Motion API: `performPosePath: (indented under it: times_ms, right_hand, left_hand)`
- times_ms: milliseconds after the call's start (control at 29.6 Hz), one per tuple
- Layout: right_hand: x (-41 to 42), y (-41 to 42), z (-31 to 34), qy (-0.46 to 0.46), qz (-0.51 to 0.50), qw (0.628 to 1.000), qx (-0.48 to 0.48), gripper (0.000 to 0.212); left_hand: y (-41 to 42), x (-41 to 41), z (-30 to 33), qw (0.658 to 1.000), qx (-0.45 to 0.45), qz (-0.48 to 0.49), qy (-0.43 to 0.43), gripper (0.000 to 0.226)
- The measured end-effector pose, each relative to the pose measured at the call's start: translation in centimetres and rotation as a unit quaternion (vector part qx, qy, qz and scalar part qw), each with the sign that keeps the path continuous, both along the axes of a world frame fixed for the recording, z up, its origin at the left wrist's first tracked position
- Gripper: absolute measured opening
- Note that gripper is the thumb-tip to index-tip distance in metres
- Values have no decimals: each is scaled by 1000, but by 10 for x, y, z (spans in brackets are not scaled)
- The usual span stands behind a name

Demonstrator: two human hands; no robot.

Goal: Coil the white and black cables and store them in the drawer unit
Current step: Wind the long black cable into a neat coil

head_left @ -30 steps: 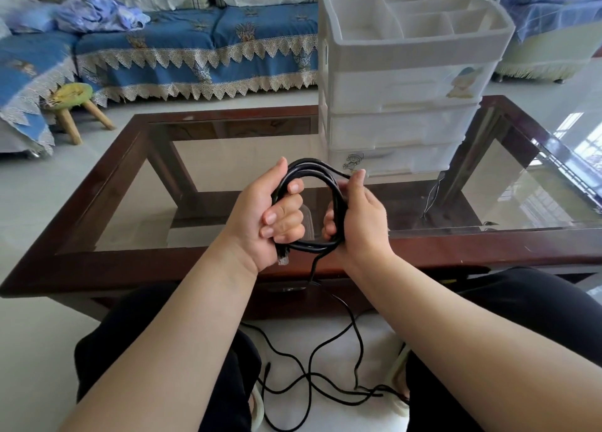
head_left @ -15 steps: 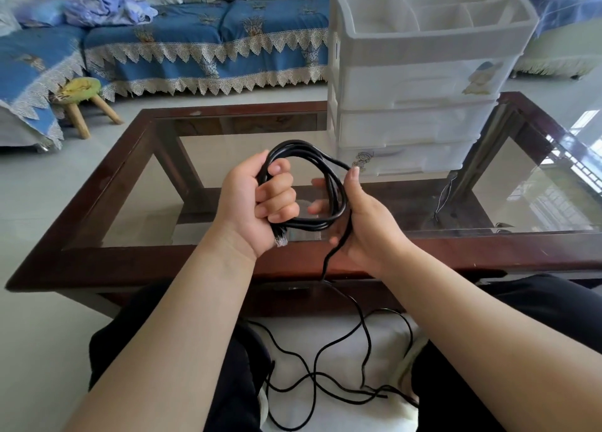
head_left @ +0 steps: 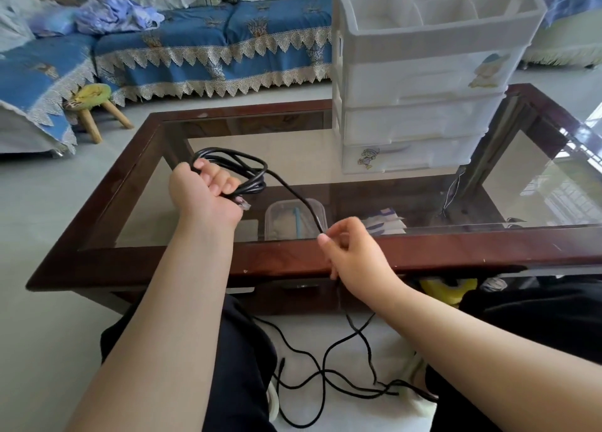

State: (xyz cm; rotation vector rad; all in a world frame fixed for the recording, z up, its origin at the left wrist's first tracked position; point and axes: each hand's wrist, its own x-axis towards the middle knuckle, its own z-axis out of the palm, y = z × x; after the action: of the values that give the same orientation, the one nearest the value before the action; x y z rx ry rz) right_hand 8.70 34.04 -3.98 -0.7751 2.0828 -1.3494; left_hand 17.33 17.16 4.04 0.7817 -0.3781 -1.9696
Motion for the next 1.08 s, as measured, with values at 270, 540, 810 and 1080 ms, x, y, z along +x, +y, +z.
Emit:
performPosePath:
  times_ms: [270,540,810,1080]
  right_hand:
    - [-12,7,23,283,71,946,139,19]
    - [-6,4,54,312,197,916,156,21]
    - [-25,-1,68,165,281,938,120,23]
    - [-27,3,61,-10,298,952,69,9]
  left_hand:
    - [26,-21,-7,967,-164,-43,-189,48]
    - [63,-37,-29,780,-504,-123,-348,45]
    - [66,-39,-45,720,-491,-247,-423,49]
    - [59,-30,-33,613,-511,-351,-491,50]
